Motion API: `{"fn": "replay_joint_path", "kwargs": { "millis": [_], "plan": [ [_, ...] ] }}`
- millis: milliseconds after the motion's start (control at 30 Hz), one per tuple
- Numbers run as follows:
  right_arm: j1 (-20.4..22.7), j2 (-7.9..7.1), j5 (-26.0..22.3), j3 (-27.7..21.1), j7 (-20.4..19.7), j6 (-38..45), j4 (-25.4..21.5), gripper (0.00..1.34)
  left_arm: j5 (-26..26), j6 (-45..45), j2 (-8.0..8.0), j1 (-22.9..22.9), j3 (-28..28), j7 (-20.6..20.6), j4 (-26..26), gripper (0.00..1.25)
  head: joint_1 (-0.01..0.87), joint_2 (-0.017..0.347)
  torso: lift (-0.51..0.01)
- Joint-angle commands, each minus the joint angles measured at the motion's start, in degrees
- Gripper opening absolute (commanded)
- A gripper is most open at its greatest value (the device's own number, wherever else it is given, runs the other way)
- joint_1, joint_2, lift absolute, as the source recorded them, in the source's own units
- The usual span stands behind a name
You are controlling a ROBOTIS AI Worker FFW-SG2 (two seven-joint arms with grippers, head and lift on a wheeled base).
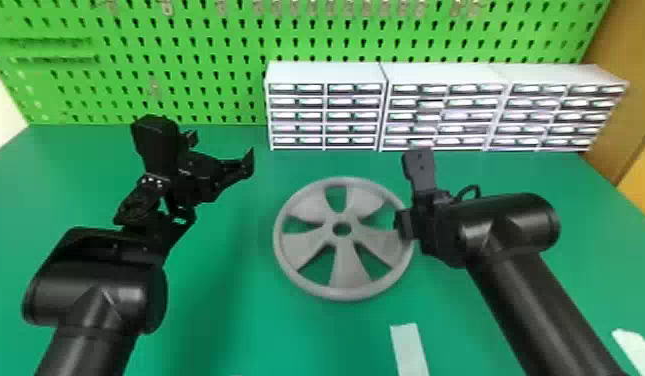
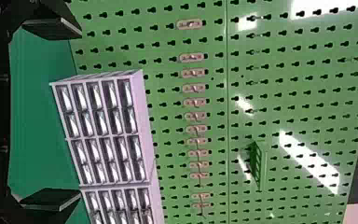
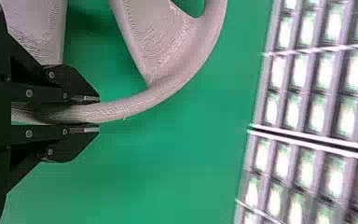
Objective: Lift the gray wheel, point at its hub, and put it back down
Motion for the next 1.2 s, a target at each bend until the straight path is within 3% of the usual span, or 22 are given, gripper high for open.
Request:
{"fn": "replay_joint_path", "kwargs": {
  "millis": [0, 300, 733, 900, 1167],
  "plan": [
    [0.1, -0.18, 1.8, -0.8, 0.0, -4.1, -2.0, 0.10, 0.0, 0.1, 0.01, 0.2, 0.2, -0.1, 0.0, 1.16, 0.692, 0.048, -0.088],
    [1.0, -0.18, 3.9, -2.7, -2.4, -13.2, -4.2, 0.10, 0.0, 0.2, 0.01, 0.5, 0.6, -0.9, -0.1, 1.16, 0.692, 0.048, -0.088],
    [1.6, -0.97, 3.4, -4.0, -5.7, -33.7, -5.0, 0.10, 0.0, 0.5, 0.01, 1.0, 0.3, -1.3, -0.4, 1.16, 0.692, 0.048, -0.088],
    [0.5, -1.23, 3.5, -3.4, -6.1, -38.1, -4.2, 0.10, 0.1, 0.6, 0.01, 1.1, 0.3, -1.3, -0.4, 1.16, 0.692, 0.048, -0.088],
    [-0.5, -1.49, 3.9, -1.9, -6.2, -52.3, -0.9, 0.10, 0.3, 0.7, 0.01, 1.4, 0.1, -1.5, -0.7, 1.16, 0.692, 0.048, -0.088]
  ]
}}
